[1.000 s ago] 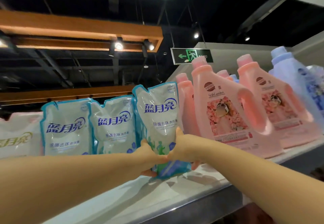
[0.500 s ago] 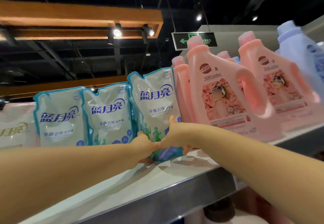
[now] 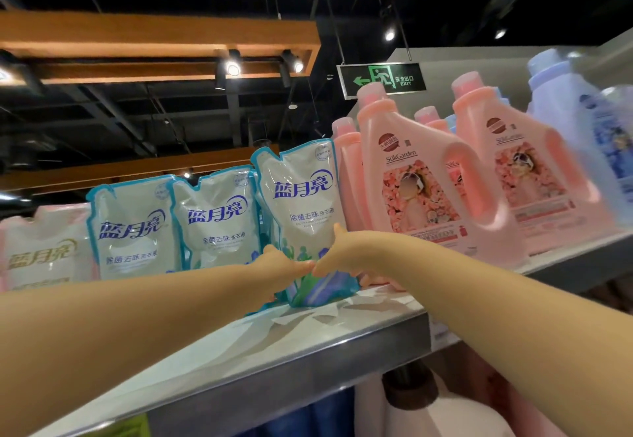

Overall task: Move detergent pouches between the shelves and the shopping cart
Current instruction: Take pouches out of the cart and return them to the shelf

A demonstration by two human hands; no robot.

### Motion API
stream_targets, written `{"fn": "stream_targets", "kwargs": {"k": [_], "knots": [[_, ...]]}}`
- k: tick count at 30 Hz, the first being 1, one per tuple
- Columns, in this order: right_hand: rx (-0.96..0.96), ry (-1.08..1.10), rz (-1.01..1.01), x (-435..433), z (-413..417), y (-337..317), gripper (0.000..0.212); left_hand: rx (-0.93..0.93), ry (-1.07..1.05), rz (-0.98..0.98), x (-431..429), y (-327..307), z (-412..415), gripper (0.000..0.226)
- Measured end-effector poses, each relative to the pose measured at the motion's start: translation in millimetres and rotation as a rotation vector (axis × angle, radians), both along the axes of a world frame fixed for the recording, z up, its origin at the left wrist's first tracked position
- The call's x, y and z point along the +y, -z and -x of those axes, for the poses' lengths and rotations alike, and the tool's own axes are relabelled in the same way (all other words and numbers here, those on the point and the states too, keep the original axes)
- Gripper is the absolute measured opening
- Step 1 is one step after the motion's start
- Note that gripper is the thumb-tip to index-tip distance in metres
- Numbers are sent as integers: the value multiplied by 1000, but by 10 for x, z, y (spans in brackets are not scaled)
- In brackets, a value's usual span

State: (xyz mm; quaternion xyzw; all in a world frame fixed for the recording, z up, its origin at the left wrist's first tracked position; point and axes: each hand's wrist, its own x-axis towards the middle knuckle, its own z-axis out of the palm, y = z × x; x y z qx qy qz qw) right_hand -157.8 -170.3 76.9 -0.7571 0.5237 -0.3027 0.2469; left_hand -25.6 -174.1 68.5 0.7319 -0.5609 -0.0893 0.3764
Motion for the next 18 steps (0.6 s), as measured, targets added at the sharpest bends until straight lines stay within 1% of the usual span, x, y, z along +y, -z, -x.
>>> {"fn": "stream_targets", "kwargs": {"k": [1, 3, 6, 7, 9, 12, 15, 18], "knots": [[-15, 5, 12, 29, 22, -14, 82, -21, -20, 15, 37, -14, -5, 70], [16, -21, 65, 115, 79, -36, 75, -54, -25, 42, 142, -50, -20, 65], [72, 2, 163, 314, 205, -62, 51, -116, -39, 77, 329, -87, -40, 63], [88, 1, 207, 383, 238, -75, 47, -119, -29, 83, 410, -98, -37, 62], [86, -14, 236, 479, 291, -85, 44, -121, -15, 104, 570, -131, -29, 63], [77, -2, 274, 673, 327, -33, 46, -113, 24, 144, 855, -189, -12, 56], [60, -1, 309, 992, 323, 53, 39, -194, 68, 147, 1237, -213, 31, 48], [63, -3, 373, 1364, 322, 145, 32, -183, 131, 187, 1646, -166, 77, 39]]}}
